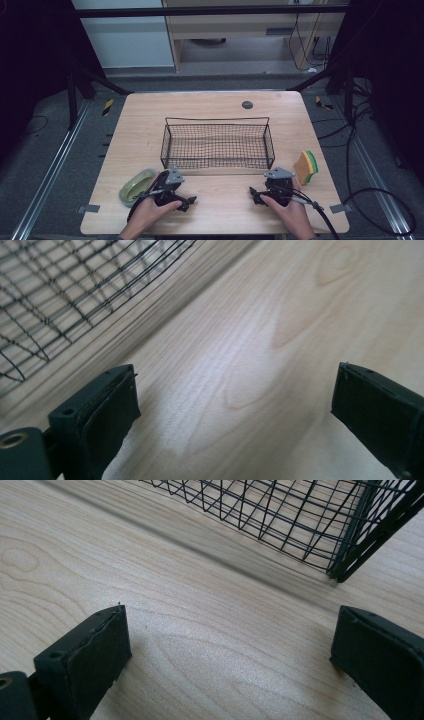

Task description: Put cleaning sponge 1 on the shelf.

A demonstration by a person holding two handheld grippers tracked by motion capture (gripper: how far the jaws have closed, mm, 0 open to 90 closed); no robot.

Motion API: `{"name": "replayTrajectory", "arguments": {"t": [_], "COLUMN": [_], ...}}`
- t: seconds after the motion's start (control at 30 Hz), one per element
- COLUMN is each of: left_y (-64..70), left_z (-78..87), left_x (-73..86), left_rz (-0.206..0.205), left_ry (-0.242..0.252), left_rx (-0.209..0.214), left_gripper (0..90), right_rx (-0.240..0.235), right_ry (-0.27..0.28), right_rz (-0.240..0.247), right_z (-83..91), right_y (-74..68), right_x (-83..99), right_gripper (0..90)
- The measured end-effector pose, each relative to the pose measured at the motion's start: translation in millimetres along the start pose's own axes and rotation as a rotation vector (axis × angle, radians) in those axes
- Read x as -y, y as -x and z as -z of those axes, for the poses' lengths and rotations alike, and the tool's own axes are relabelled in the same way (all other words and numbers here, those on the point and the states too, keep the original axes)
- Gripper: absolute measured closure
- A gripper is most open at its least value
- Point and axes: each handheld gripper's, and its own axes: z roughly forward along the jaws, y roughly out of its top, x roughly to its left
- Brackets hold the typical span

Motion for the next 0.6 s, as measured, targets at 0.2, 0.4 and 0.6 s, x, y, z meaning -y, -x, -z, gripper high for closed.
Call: {"name": "replayTrajectory", "arguments": {"t": [0.2,0.4,0.6], "left_y": [0.0,-25.4,-53.0], "left_z": [32.7,74.5,106.8], "left_x": [-11.4,-9.0,4.4], "left_rz": [-0.06,-0.01,0.083], "left_ry": [-0.028,-0.103,-0.183], "left_rx": [-0.056,-0.132,-0.184], "left_gripper": [4.3,5.7,7.7], "right_rx": [0.0,-0.002,-0.003], "right_ry": [-0.002,0.0,0.0], "right_rz": [0.001,0.003,0.004], "right_z": [0.5,0.5,0.5], "right_y": [0.0,0.1,0.1], "right_x": [0.2,0.5,0.5], "right_gripper": [2.6,2.6,2.6]}}
